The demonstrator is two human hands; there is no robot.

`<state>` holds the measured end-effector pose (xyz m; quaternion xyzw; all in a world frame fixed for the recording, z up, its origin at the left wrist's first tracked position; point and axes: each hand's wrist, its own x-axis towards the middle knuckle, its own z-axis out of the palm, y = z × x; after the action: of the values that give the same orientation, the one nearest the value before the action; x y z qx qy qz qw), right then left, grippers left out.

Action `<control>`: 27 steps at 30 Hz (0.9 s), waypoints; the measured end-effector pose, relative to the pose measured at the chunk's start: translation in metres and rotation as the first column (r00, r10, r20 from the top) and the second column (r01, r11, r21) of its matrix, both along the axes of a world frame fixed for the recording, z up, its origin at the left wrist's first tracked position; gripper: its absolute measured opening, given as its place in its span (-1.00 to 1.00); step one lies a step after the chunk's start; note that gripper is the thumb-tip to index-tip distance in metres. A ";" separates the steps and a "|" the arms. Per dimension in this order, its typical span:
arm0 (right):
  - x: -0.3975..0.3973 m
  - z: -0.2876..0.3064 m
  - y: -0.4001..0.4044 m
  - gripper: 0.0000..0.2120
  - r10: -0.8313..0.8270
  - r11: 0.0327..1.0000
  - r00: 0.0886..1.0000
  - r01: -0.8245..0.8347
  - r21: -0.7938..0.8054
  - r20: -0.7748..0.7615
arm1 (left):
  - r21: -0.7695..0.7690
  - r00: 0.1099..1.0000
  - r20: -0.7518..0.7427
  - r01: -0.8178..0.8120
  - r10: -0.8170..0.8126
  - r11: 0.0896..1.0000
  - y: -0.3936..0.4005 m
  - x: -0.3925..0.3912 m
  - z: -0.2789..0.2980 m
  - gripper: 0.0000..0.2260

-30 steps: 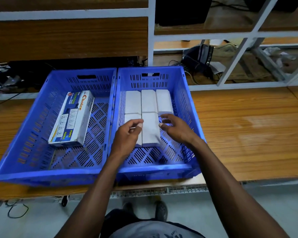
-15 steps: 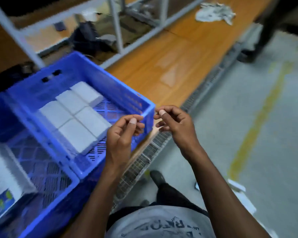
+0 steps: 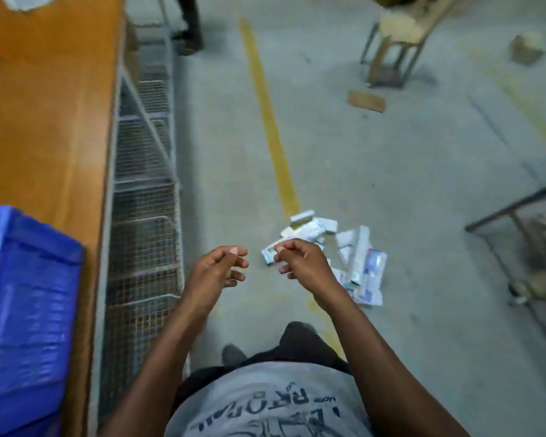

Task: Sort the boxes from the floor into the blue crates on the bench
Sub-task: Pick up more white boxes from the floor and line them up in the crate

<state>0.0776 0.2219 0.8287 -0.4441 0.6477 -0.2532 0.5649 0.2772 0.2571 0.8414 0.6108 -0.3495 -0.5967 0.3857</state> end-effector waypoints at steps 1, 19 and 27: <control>-0.017 -0.006 0.003 -0.85 -0.028 1.000 0.999 0.028 0.014 -0.022 | 0.017 0.999 0.014 0.036 -0.036 0.999 -0.003 -0.011 -0.004 -0.80; -0.278 -0.110 -0.001 -0.89 -0.027 0.941 0.979 0.092 0.326 -0.201 | 0.449 0.971 0.121 0.131 -0.205 0.884 -0.042 -0.184 -0.122 -0.72; -0.316 -0.171 -0.058 -0.90 -0.107 0.891 0.977 0.175 0.418 -0.182 | 0.520 0.949 0.146 0.168 -0.281 0.838 -0.096 -0.224 -0.151 -0.73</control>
<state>-0.2387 0.1639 0.6578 -0.2778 0.7599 -0.1090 0.5775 0.0532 0.1615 0.6903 0.7055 -0.2920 -0.6379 0.1004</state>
